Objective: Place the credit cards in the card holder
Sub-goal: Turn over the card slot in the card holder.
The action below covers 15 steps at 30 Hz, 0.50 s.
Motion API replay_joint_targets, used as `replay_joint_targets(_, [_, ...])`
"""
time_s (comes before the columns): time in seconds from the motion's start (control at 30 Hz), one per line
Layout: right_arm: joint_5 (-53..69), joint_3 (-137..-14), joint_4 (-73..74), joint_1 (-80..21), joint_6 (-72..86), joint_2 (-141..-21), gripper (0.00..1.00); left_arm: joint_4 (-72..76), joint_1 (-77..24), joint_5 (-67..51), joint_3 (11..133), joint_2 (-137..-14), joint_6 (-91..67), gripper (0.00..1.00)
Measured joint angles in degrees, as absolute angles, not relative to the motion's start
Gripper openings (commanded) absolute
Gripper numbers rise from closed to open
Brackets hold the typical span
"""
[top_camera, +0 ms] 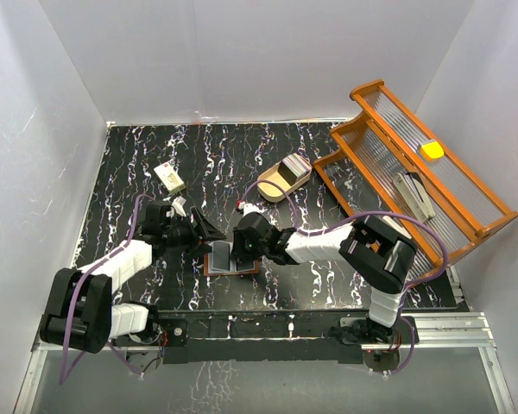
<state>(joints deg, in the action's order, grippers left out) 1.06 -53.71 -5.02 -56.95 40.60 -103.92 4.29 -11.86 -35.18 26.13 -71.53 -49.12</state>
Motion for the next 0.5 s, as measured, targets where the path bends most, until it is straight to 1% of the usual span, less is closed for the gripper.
replay_joint_targets(0.5, [1.06, -53.71, -5.17, -56.95, 40.36, -103.92, 0.08, 11.35, -12.60, -39.48, 23.00, -70.43, -55.99, 0.68])
